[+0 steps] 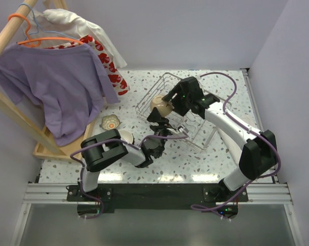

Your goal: Unload the bowls from the dish rack

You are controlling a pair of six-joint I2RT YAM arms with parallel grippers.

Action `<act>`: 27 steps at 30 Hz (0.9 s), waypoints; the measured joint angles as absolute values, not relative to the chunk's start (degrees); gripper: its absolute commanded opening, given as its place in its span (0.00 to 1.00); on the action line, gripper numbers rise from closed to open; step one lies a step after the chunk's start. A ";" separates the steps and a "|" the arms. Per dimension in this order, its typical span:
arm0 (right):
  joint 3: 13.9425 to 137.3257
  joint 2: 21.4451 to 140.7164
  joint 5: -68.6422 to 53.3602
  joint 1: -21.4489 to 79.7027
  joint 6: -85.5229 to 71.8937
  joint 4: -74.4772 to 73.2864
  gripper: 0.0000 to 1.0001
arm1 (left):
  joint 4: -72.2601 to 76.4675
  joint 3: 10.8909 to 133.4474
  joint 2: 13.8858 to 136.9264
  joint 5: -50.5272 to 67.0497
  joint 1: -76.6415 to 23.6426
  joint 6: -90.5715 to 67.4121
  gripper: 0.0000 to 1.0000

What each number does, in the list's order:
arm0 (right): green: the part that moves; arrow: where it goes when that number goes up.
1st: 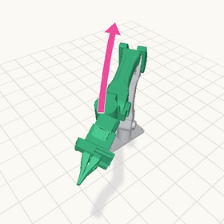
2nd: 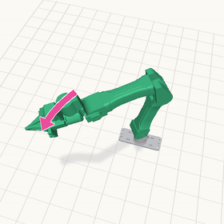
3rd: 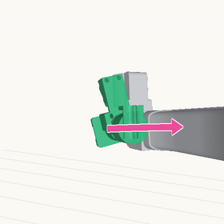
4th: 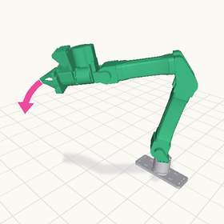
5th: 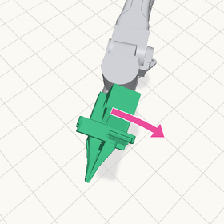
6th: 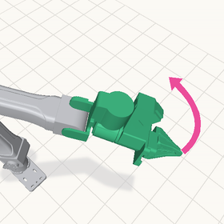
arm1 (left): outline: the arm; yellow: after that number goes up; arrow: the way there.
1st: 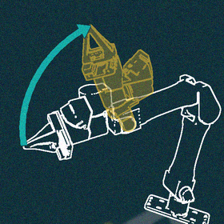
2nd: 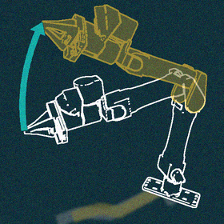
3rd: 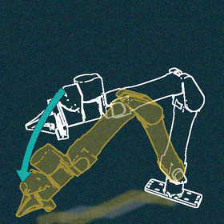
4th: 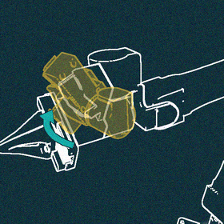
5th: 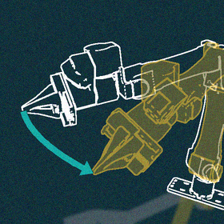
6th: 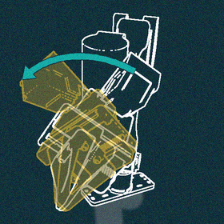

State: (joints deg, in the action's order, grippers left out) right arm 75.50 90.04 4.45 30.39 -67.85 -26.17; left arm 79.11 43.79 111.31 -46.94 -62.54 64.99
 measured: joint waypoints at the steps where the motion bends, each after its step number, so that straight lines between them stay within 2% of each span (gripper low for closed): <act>1: 75.50 90.02 4.38 30.41 -67.99 -26.17 0.00 | 79.15 43.79 111.72 -47.31 -62.54 66.19 0.75; 18: 71.11 84.12 1.34 30.30 -71.64 -26.00 0.00 | 77.25 45.50 112.66 -50.39 -60.80 77.49 0.75; 21: 70.74 83.59 0.49 30.30 -72.18 -26.11 0.00 | 76.88 45.91 112.66 -50.37 -60.05 78.06 0.73; 27: 69.01 82.41 0.27 30.24 -73.76 -25.56 0.00 | 75.68 46.35 112.60 -49.93 -59.88 78.32 0.60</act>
State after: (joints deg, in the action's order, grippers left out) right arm 69.01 82.41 0.27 30.24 -73.76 -25.56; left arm 75.68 46.35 112.60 -49.93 -59.88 78.32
